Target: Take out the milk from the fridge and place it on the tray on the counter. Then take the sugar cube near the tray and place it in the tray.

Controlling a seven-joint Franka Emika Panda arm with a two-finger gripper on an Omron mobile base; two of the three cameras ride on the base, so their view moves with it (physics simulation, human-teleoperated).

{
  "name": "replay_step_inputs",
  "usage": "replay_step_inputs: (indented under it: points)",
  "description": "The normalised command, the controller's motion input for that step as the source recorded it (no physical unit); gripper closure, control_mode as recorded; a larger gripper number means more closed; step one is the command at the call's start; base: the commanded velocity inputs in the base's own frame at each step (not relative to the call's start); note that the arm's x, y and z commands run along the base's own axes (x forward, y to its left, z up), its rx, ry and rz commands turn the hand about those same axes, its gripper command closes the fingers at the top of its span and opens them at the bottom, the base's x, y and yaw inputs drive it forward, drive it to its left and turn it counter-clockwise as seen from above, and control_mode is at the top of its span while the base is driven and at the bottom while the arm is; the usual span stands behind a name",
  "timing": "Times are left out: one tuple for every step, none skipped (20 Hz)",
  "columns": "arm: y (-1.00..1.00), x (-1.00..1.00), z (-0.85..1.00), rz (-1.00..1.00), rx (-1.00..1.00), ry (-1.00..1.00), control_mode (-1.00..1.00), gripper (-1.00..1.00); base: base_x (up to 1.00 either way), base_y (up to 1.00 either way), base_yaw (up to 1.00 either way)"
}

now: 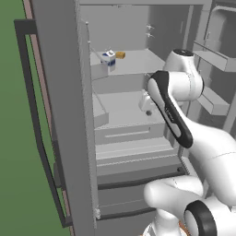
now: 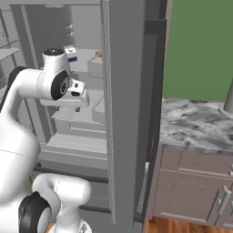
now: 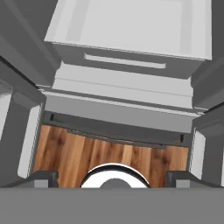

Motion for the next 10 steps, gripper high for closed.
replay_step_inputs:
  points:
    - [0.12,-0.25,0.03,0.09,0.00,-0.06,-1.00,-1.00,0.00,0.00,0.00]
    - [0.19,-0.25,0.17,0.10,0.00,-0.05,-1.00,-1.00,0.00,0.00,0.00]
    - [0.27,-0.19,0.26,0.09,0.00,-0.07,-1.00,-1.00,0.00,0.00,0.00]
    - [0.26,-0.18,0.39,0.10,0.00,-0.09,-1.00,-1.00,0.00,0.00,0.00]
    - [0.24,-0.10,0.55,0.11,-0.01,-0.13,-1.00,-1.00,0.00,0.00,0.00]
    - [0.14,-0.15,0.66,0.07,-0.07,-0.17,-1.00,-1.00,0.00,0.00,0.00]
    - [0.35,-0.11,0.61,0.10,-0.04,-0.15,-1.00,-1.00,0.00,0.00,0.00]
    - [0.17,-0.05,0.73,0.11,-0.02,-0.13,-1.00,-1.00,0.00,0.00,0.00]
    - [0.21,-0.14,0.69,0.12,-0.01,-0.13,-1.00,-1.00,0.00,0.00,0.00]
    - [0.15,-0.15,0.75,0.13,0.00,-0.12,-1.00,-1.00,0.00,0.00,0.00]
